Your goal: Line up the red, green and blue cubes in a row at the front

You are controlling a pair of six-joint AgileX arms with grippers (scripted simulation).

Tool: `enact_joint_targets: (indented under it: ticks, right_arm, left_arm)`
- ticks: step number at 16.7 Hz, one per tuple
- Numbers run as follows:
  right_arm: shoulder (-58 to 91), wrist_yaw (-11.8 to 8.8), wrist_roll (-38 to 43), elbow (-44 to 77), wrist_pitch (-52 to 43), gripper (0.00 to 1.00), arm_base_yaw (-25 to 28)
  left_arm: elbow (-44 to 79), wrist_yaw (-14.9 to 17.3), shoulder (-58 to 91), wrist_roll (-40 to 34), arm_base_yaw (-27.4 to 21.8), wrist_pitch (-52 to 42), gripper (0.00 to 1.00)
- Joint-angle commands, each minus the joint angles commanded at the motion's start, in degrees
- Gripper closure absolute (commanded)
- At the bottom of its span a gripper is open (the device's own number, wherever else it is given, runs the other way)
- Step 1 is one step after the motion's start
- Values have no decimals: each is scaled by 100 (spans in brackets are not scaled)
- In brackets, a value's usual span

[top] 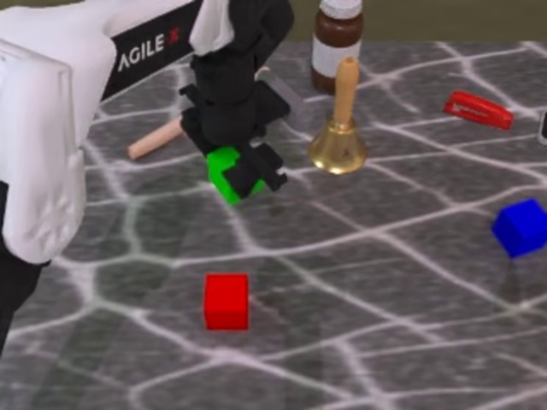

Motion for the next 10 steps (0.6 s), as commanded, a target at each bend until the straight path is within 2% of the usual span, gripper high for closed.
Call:
enact_joint_targets:
  ticks: [5, 10]
  right_arm:
    - [0, 0, 0, 0, 0, 0, 0]
    - [0, 0, 0, 0, 0, 0, 0]
  left_arm:
    - [-102, 0, -72, 88, -99, 57, 100]
    - [-1359, -6, -942, 985, -792, 392, 100]
